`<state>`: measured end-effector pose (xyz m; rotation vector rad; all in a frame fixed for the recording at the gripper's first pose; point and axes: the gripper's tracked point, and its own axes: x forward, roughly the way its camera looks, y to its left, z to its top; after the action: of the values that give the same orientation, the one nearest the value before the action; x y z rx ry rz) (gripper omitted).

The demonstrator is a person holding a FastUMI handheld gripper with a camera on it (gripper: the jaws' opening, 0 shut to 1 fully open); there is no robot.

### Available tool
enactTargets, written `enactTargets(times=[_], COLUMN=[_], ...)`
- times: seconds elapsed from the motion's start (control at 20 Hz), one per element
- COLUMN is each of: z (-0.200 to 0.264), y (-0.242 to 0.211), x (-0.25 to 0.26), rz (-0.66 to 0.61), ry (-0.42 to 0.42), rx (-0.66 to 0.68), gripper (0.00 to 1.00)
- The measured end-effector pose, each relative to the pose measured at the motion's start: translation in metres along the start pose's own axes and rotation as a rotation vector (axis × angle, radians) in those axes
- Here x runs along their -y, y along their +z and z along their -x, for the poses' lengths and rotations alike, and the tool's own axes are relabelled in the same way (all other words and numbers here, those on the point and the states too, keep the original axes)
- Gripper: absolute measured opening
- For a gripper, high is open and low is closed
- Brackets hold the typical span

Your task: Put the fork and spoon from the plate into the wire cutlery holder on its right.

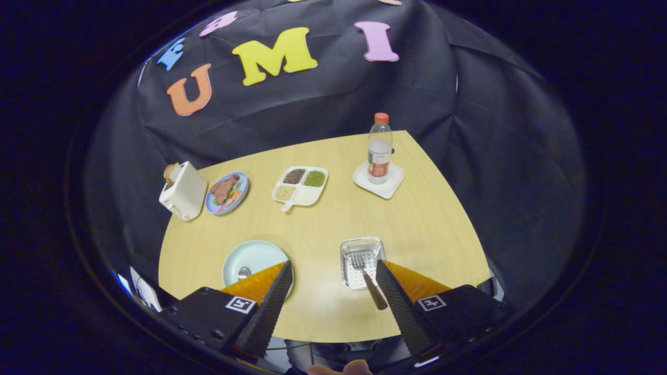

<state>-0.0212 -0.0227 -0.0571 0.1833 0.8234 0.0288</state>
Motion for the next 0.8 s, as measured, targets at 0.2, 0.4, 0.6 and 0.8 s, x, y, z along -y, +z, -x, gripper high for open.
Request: enactTargets(times=[0.2, 0.4, 0.6, 0.8], z=[0.012, 0.009, -0.003, -0.024], y=[-0.015, -0.034, -0.065, -0.095], x=[-0.04, -0.063, -0.084, -0.117], rz=[0.001, 0.003, 0.028, 0.051], ry=[0.092, 0.096, 0.078, 0.087], rx=[-0.004, -0.017, -0.079, -0.148], gripper=[0.96, 0.96, 0.96, 0.96])
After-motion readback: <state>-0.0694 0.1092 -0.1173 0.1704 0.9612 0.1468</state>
